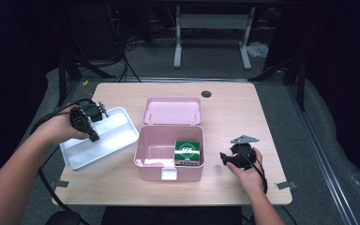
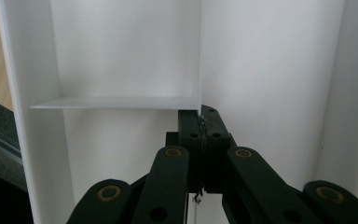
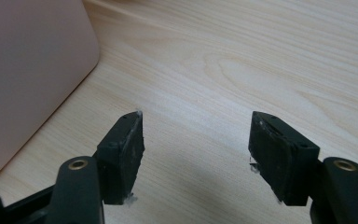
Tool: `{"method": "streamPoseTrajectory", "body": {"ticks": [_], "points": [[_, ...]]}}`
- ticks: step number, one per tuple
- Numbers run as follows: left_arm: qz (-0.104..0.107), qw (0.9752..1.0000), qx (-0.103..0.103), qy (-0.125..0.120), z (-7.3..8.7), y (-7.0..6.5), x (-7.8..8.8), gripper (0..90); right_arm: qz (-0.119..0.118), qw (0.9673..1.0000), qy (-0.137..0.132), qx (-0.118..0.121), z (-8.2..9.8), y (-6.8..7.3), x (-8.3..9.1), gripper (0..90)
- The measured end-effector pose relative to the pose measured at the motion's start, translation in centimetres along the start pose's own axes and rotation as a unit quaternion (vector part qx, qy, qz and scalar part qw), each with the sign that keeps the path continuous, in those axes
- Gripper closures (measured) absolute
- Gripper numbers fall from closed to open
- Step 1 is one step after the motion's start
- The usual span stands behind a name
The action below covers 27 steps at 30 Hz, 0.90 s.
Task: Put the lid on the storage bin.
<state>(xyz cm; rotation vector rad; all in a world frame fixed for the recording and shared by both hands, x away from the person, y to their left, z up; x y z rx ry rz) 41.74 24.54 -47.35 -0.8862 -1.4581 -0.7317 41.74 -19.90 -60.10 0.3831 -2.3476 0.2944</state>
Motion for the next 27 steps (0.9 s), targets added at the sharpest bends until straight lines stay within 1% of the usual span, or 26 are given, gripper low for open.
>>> {"method": "streamPoseTrajectory", "body": {"ticks": [4, 7, 11, 13, 14, 16, 17, 19, 22, 23, 24, 25, 27], "points": [[0.003, 0.9998, -0.018, -0.009, -1.5, -0.7, 0.2, 89.2, -0.002, 1.0000, -0.001, 0.001, 0.0, 0.0, 0.0, 35.1], [0.003, 0.9994, -0.034, -0.005, -2.4, -1.2, 0.1, 89.2, 0.000, 1.0000, -0.002, 0.000, 0.0, 0.0, 0.0, 35.1], [0.002, 0.9989, -0.045, -0.010, -3.7, -1.8, -0.2, 89.2, 0.001, 1.0000, -0.001, -0.001, 0.0, 0.0, 0.0, 35.2], [0.004, 0.9983, -0.056, -0.014, -4.5, -2.1, -0.3, 89.2, 0.001, 1.0000, -0.001, 0.000, 0.0, 0.0, 0.0, 35.2], [0.005, 0.9979, -0.064, -0.014, -4.9, -2.4, -0.3, 89.2, -0.003, 1.0000, 0.001, 0.001, 0.0, 0.1, 0.0, 35.2], [0.008, 0.9968, -0.078, -0.012, -5.7, -2.9, -0.4, 89.2, -0.003, 1.0000, 0.001, 0.002, 0.0, 0.0, 0.0, 35.2], [0.009, 0.9965, -0.083, -0.012, -6.0, -3.1, -0.5, 89.3, 0.001, 1.0000, -0.001, 0.000, 0.0, 0.0, 0.0, 35.2], [0.007, 0.9955, -0.094, -0.011, -6.6, -3.4, -0.5, 89.2, -0.001, 1.0000, -0.002, -0.002, 0.0, 0.0, 0.0, 35.2], [0.004, 0.9934, -0.114, -0.012, -7.6, -3.9, -0.6, 89.2, -0.001, 1.0000, -0.002, -0.001, 0.0, 0.0, 0.1, 35.2], [0.007, 0.9926, -0.121, -0.014, -8.1, -4.2, -0.7, 89.2, -0.002, 1.0000, -0.002, -0.002, 0.0, 0.0, 0.1, 35.2], [0.007, 0.9926, -0.121, -0.014, -8.1, -4.2, -0.7, 89.2, -0.002, 1.0000, -0.002, -0.001, 0.0, -0.1, 0.1, 35.2], [0.008, 0.9914, -0.130, -0.015, -8.7, -4.6, -0.7, 89.2, -0.002, 1.0000, -0.002, -0.001, 0.0, -0.1, 0.1, 35.2], [0.008, 0.9906, -0.136, -0.013, -9.1, -4.8, -0.9, 89.2, -0.003, 1.0000, -0.002, -0.002, 0.0, -0.1, 0.1, 35.2]]}}
Point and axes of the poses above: each handheld gripper's, and its own axes: x roughly backward along the jaws, z roughly out of its underside, y roughly to its left, the point moved 10 cm from there along -x, roughly forward along the jaws, and after that the axes turned 6 degrees about z, right-handed, at the moved point
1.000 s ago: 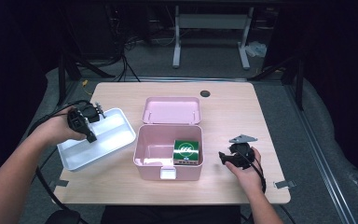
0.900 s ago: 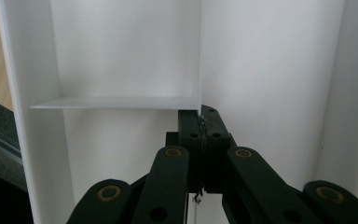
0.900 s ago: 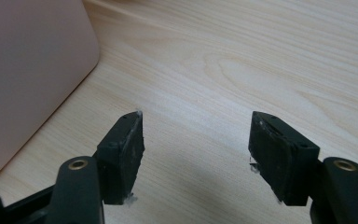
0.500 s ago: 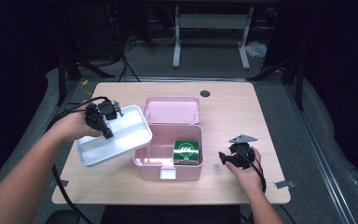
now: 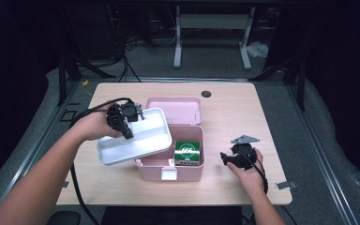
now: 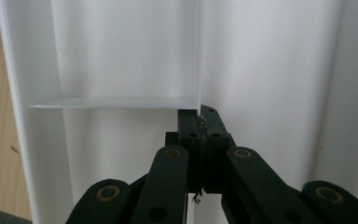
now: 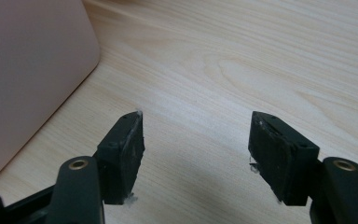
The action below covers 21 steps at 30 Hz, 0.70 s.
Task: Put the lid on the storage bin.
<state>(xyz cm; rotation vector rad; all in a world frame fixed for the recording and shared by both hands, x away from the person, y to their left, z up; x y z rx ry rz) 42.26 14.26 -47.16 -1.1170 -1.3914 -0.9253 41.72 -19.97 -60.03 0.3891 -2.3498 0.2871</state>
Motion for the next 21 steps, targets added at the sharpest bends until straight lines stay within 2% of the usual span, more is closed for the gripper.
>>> {"method": "streamPoseTrajectory", "body": {"ticks": [11, 21], "points": [[0.007, 0.9991, -0.041, 0.007, -3.6, -0.9, -1.1, 89.3, 0.001, 1.0000, -0.002, -0.002, 0.0, -0.1, 0.0, 35.4], [0.014, 0.9977, -0.067, 0.007, -5.9, -1.6, -1.8, 89.3, -0.001, 1.0000, -0.005, -0.004, -0.1, -0.1, 0.1, 35.6]]}}
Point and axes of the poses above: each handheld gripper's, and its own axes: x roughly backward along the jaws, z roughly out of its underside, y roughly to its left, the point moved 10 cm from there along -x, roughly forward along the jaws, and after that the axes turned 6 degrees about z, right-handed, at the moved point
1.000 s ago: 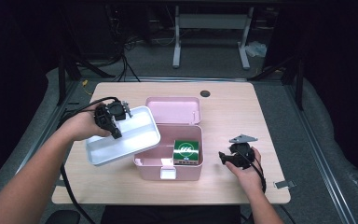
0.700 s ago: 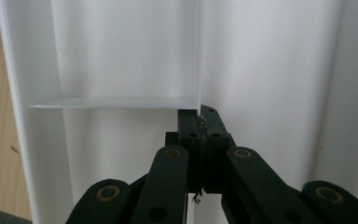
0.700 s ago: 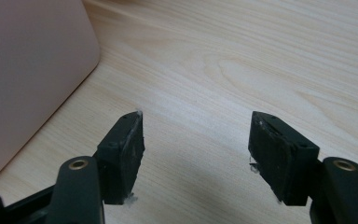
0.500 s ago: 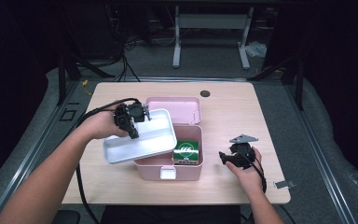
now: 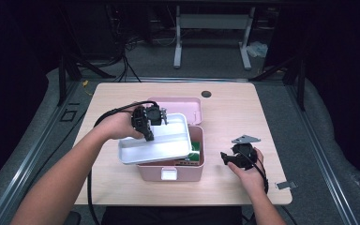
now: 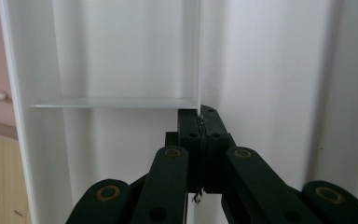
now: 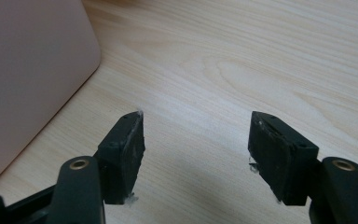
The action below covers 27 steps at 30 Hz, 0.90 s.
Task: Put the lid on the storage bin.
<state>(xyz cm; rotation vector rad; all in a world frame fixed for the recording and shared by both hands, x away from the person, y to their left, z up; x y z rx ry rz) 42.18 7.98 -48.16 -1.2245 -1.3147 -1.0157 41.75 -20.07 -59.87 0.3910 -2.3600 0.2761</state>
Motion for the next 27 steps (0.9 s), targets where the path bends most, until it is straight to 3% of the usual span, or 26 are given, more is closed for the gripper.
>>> {"method": "streamPoseTrajectory", "body": {"ticks": [7, 14, 27], "points": [[-0.001, 0.9998, -0.020, -0.008, -1.5, -0.2, -0.6, 89.3, 0.000, 1.0000, 0.001, 0.001, 0.0, 0.0, 0.0, 35.7], [0.004, 0.9985, -0.054, -0.010, -3.1, -0.8, -1.2, 89.2, -0.001, 1.0000, 0.000, 0.000, 0.0, 0.0, 0.0, 35.7], [0.009, 0.9975, -0.069, -0.011, -4.2, -1.2, -2.1, 89.3, 0.008, 1.0000, -0.001, -0.005, 0.4, -0.4, 0.3, 35.8]]}}
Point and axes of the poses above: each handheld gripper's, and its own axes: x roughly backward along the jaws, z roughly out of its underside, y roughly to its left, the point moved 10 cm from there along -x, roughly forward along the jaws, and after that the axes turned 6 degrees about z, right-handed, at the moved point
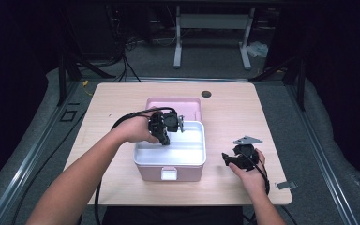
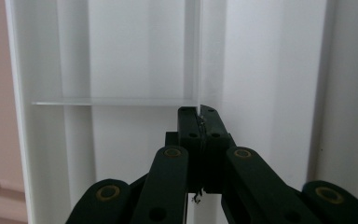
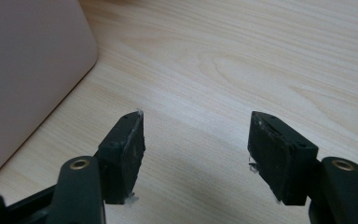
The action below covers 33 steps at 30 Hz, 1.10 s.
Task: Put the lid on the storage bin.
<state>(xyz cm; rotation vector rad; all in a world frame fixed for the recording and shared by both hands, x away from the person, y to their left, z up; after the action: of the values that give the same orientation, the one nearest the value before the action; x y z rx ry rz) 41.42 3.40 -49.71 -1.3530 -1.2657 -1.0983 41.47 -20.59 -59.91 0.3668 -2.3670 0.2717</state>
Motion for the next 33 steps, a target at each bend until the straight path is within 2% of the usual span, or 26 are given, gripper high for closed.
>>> {"method": "streamPoseTrajectory", "body": {"ticks": [1, 17, 20, 25, 27, 30, 33], "points": [[0.000, 1.0000, 0.000, 0.000, 0.0, 0.0, -0.2, 89.3, -0.007, 1.0000, 0.002, -0.001, 0.0, 0.1, 0.1, 35.8], [0.007, 0.9995, 0.017, -0.025, 0.5, 0.3, -1.5, 87.0, -0.004, 1.0000, 0.001, -0.002, 0.0, 0.2, 0.0, 36.0], [0.004, 0.9995, 0.019, -0.025, 0.7, 0.4, -1.5, 86.1, -0.004, 1.0000, 0.001, -0.002, 0.0, 0.2, 0.0, 36.0], [0.002, 0.9988, 0.029, -0.039, 1.1, 0.5, -1.7, 83.6, -0.005, 1.0000, 0.000, -0.001, 0.0, 0.2, -0.1, 36.0], [0.003, 0.9979, 0.036, -0.054, 1.4, 0.4, -1.8, 82.9, -0.005, 1.0000, 0.000, -0.003, 0.0, 0.2, -0.1, 36.0], [-0.007, 0.9966, 0.047, -0.067, 2.0, 0.5, -1.8, 81.1, -0.004, 1.0000, -0.003, 0.001, -0.1, 0.2, -0.1, 36.0], [-0.005, 0.9926, 0.071, -0.098, 2.4, 0.3, -1.6, 78.0, -0.004, 1.0000, -0.002, 0.003, -0.1, 0.2, -0.1, 36.0]]}}
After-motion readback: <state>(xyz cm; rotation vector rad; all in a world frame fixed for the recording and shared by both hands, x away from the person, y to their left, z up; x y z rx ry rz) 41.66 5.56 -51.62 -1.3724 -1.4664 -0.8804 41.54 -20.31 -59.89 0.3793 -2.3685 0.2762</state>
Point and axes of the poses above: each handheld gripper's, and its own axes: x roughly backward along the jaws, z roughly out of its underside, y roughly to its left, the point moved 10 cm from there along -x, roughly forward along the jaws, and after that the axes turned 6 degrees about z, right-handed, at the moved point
